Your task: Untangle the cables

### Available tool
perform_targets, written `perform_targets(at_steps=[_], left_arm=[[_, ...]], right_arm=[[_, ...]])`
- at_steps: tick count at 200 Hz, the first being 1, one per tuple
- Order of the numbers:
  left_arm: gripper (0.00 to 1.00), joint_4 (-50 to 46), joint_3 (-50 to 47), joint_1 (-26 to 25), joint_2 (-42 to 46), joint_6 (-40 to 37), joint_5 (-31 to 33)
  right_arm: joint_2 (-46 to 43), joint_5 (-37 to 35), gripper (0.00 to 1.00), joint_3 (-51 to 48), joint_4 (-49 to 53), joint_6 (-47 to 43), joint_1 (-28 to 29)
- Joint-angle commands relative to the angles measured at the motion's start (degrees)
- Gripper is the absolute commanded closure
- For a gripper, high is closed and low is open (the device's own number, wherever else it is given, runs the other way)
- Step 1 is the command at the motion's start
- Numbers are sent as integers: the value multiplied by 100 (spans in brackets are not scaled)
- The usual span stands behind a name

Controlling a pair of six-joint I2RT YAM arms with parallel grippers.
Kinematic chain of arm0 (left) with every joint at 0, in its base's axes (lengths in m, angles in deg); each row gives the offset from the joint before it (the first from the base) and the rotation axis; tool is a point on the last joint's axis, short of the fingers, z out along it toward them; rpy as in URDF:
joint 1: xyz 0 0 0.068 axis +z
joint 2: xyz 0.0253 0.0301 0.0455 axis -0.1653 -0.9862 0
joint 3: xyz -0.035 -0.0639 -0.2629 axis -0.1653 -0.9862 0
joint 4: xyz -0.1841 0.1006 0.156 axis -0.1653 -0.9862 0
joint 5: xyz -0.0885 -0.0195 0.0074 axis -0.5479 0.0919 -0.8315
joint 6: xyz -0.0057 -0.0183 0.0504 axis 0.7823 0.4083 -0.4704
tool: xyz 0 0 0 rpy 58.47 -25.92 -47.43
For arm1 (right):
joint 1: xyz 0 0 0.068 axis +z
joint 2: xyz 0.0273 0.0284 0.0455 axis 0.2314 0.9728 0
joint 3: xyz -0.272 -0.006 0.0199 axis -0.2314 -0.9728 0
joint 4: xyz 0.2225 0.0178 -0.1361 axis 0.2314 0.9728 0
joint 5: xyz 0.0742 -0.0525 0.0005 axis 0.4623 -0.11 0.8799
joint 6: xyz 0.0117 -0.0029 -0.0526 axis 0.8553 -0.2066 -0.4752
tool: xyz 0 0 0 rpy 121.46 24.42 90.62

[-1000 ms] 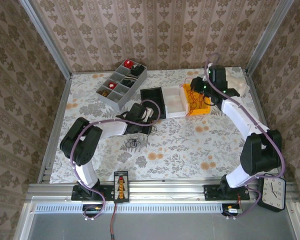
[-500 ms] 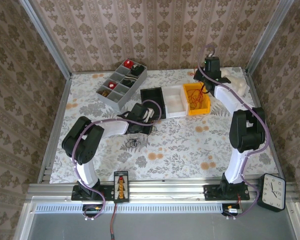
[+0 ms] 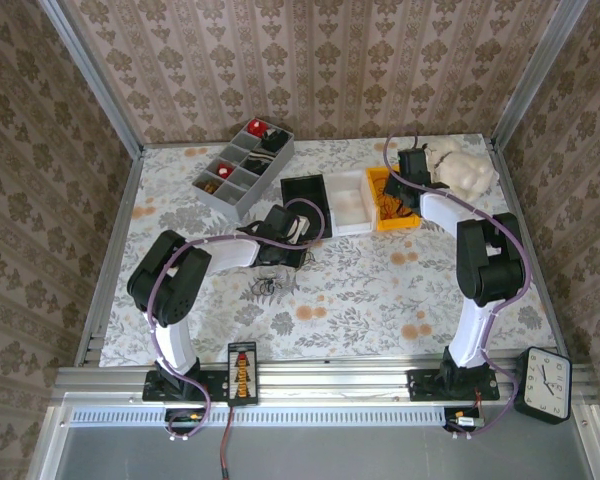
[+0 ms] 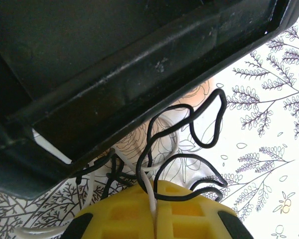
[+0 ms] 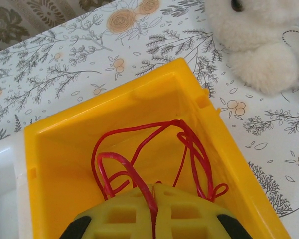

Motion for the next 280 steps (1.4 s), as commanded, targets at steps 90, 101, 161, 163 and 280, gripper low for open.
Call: perform_targets(at_steps=[90, 101, 161, 163, 280], left_arm=[[100, 44, -145, -19, 143, -179, -66], [100, 45, -147, -19, 163, -196, -70], [100, 369, -280, -19, 374, -120, -44], [100, 370, -271, -19, 374, -119, -50], [100, 105, -300, -135, 564, -812, -1432]], right_arm=[[716, -23, 90, 1189, 1123, 162, 3], [625, 66, 82, 1189, 1115, 151, 1], [-336, 96, 50, 955, 1158, 250, 4], [-375, 93, 50, 929, 1147, 255, 10], [-2266, 1072, 48, -1505, 1052, 43, 1296]])
